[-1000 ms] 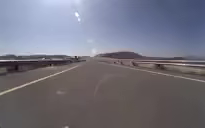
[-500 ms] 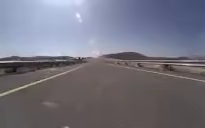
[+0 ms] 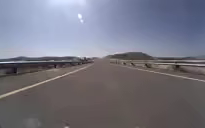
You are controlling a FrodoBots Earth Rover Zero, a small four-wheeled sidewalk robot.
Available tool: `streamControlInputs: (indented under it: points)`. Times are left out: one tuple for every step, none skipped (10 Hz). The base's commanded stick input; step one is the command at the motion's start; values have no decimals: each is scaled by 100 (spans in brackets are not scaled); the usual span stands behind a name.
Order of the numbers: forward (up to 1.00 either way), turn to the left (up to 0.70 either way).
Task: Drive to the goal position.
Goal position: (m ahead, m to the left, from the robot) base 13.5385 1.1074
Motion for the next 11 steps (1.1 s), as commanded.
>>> streamControlInputs:
  points:
    - [100, 0]
    - [100, 0]
    - [100, 0]
    - [100, 0]
    - [100, 0]
    - [100, 0]
    - [100, 0]
    - [100, 0]
    - [100, 0]
    - [100, 0]
    - [100, 0]
